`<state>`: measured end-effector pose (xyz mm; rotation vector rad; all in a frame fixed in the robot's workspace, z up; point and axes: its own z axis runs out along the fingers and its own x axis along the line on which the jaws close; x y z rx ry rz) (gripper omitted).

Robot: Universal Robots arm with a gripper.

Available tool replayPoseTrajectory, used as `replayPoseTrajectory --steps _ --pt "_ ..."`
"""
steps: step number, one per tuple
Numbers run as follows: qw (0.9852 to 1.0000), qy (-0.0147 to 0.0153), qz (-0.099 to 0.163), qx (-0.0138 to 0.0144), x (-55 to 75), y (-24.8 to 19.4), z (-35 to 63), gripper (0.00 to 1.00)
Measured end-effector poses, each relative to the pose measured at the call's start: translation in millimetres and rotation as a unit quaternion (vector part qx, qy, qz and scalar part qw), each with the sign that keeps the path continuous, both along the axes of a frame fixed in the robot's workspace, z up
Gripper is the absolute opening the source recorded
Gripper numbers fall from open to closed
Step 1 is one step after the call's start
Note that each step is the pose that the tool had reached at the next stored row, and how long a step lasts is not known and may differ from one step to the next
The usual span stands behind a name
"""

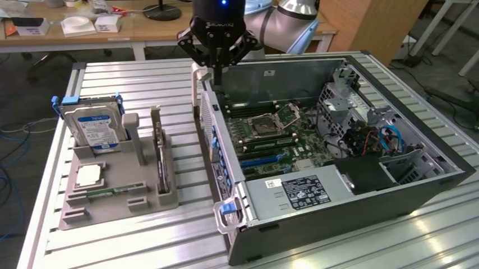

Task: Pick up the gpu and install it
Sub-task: 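Reach for the gpu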

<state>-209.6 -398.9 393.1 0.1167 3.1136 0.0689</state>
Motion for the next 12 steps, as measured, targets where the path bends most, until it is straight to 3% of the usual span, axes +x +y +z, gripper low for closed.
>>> replayPoseTrajectory --steps 12 --pt "1.0000 0.0000 0.000 0.0000 -9.2 0.0 0.0 0.10"
